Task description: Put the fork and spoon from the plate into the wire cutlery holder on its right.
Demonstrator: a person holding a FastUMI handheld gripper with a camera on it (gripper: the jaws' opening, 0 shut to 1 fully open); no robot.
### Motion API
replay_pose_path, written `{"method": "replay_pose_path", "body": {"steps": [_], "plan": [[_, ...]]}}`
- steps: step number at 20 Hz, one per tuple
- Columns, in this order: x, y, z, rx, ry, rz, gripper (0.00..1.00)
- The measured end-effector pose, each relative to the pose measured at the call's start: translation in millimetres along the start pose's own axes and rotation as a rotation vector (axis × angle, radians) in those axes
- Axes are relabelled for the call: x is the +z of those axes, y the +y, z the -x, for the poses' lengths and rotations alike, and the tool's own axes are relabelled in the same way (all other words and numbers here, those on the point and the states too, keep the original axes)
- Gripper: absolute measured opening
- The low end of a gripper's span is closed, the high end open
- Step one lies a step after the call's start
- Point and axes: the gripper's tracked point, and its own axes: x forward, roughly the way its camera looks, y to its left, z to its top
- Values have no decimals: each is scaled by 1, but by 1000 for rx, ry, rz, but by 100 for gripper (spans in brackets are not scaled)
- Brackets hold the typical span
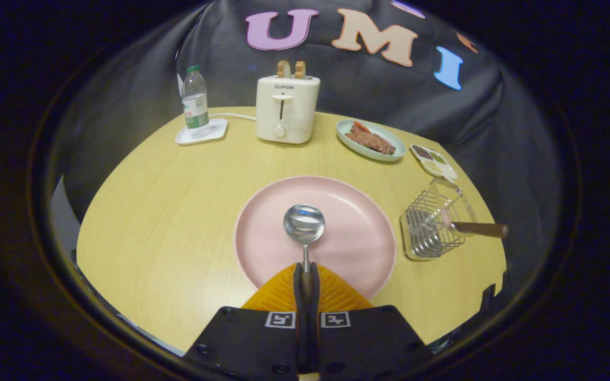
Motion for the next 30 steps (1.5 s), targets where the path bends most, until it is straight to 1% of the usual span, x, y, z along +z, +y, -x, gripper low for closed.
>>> {"method": "replay_pose_path", "body": {"steps": [5,8,11,14,17,22,26,30], "plan": [[26,-16,23,-28,-4,-37,3],[42,-35,35,-47,-11,-78,3],[55,-57,44,-83,-14,-117,3],[62,-80,50,-131,9,-134,3],[68,-97,51,-161,33,-159,3],[71,-120,46,-194,105,-236,3],[63,-137,40,-221,206,-310,3],[63,-146,30,-220,276,-376,3]]}}
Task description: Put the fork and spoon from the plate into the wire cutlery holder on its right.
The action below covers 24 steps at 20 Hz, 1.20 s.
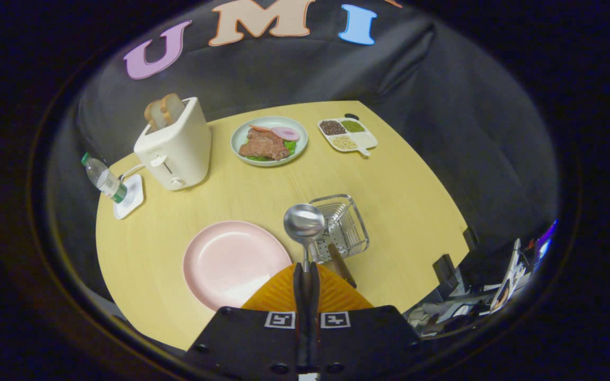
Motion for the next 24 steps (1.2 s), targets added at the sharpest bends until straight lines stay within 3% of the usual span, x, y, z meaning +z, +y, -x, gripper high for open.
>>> {"method": "replay_pose_path", "body": {"steps": [15,24], "plan": [[0,-17,-43,49,307,-187,4],[-4,-18,-67,69,421,-145,5]]}}
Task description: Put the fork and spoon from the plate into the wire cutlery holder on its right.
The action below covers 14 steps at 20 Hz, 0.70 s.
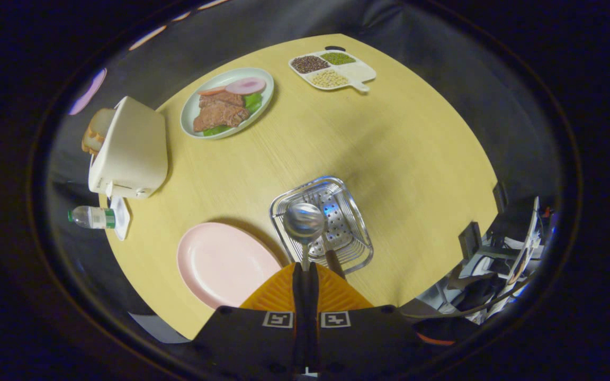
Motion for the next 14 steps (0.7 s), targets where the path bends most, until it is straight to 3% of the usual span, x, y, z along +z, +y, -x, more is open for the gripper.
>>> {"method": "replay_pose_path", "body": {"steps": [5,10,14], "plan": [[9,-4,4,5,-30,16,19],[17,1,21,36,-104,24,96],[10,-6,31,3,-136,46,96]]}}
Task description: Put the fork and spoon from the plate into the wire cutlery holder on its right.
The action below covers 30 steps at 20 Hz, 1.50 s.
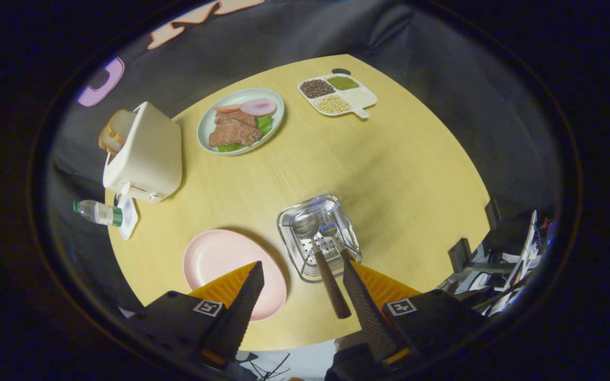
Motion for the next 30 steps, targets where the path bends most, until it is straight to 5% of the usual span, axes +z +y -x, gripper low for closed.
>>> {"method": "replay_pose_path", "body": {"steps": [8,17,30], "plan": [[-12,8,36,42,-182,17,96],[-19,1,87,64,-585,139,96],[-18,10,233,335,-1226,227,95]]}}
